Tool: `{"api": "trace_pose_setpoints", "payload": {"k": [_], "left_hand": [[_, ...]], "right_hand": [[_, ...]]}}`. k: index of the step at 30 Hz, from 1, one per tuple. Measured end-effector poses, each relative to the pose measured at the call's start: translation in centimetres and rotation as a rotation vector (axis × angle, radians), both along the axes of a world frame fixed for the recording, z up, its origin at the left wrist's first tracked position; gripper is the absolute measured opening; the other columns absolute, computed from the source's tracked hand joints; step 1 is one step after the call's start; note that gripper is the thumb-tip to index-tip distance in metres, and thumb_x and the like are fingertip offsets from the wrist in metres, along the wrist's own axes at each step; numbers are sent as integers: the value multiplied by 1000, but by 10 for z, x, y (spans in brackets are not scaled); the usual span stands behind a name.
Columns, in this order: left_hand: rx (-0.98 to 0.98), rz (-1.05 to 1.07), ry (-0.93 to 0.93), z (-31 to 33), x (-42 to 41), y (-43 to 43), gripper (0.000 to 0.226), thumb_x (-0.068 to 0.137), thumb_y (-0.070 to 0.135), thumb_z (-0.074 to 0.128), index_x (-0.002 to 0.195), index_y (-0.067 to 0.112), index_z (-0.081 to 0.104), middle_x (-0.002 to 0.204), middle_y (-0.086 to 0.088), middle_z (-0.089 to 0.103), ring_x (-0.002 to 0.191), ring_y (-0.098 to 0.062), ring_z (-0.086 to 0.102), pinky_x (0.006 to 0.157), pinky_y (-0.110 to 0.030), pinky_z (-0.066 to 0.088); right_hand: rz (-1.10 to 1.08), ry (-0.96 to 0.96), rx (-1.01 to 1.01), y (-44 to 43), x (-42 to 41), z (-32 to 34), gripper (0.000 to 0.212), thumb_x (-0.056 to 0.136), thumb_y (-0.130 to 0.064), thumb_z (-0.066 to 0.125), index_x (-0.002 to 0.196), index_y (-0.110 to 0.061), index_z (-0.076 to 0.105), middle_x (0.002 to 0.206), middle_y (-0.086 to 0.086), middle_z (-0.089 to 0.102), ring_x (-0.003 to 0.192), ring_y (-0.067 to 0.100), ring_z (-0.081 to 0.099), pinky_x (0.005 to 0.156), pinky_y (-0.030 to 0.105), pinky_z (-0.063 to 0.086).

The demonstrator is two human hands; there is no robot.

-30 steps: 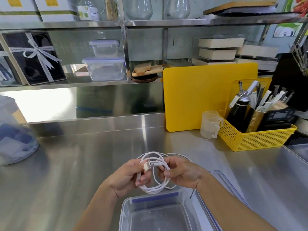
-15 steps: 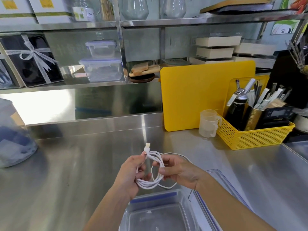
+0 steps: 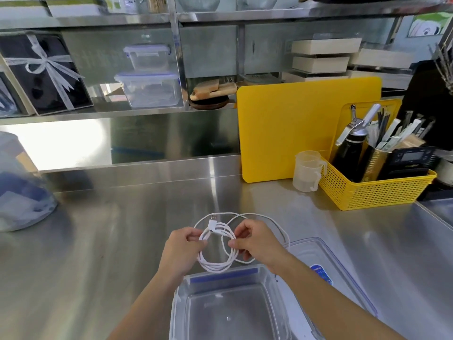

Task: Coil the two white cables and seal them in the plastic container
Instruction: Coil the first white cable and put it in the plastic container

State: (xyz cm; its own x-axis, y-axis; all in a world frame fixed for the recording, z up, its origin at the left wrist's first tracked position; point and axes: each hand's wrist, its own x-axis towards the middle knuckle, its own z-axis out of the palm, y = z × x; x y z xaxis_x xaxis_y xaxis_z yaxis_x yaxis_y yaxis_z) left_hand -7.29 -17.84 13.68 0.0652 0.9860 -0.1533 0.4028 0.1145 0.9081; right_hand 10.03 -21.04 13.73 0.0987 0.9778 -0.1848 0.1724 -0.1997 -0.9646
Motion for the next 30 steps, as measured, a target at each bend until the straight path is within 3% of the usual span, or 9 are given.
{"api": "trace_pose_setpoints", "payload": {"k": [4,7,9,11,13,18,25,30], "left_hand": [[53,-28,179,-2,-10,-5,13,75,10,69,69,21,68,56,2,59,58,-20,53,63,-29,44],[63,-59,310,-3,-20,-17,7,76,16,69,72,21,66,60,2,60,65,-25,61,68,-32,50],[50,-85,416,-8,-26,-26,3,78,20,67,77,21,65,74,-2,67,81,-29,67,75,-33,50],[43,-112,588,-17,-28,-38,17,81,21,61,98,18,63,96,-5,69,96,-30,64,77,-31,45],[87,-179,752,-31,-28,-50,28,85,19,55,113,15,53,106,-8,68,100,-32,62,78,-33,43],[168,-277,1082,-56,-17,-74,35,90,11,45,125,14,41,119,-6,63,106,-29,61,80,-33,44],[203,-442,1324,-72,-14,-83,28,89,13,47,117,13,48,107,-5,70,105,-25,61,109,-42,15],[228,-564,1400,-76,-15,-78,28,92,25,44,116,14,53,110,-4,69,108,-26,60,113,-50,3]], "right_hand": [[2,-104,-1,-3,-8,-9,18,74,1,70,72,-6,54,60,8,57,46,16,53,39,23,44],[69,-146,-39,-7,-15,-18,20,74,1,70,69,-6,52,57,9,57,45,20,55,41,26,50],[130,-176,-76,-11,-20,-23,21,74,1,70,69,-6,51,57,9,58,45,22,57,49,33,53],[200,-212,-117,-15,-23,-28,20,75,1,70,71,-5,51,58,10,59,46,22,58,53,34,54],[258,-248,-157,-22,-26,-33,19,76,1,69,74,-4,51,59,10,59,46,21,58,54,33,55],[306,-346,-213,-33,-31,-49,17,77,1,67,75,-6,52,64,10,59,56,23,63,63,37,58],[342,-497,-281,-38,-36,-72,14,82,-9,65,76,-14,53,71,6,62,67,22,66,67,32,57],[389,-716,-223,-41,-41,-84,11,84,-14,62,78,-18,53,95,12,67,83,23,61,72,31,46]]}}
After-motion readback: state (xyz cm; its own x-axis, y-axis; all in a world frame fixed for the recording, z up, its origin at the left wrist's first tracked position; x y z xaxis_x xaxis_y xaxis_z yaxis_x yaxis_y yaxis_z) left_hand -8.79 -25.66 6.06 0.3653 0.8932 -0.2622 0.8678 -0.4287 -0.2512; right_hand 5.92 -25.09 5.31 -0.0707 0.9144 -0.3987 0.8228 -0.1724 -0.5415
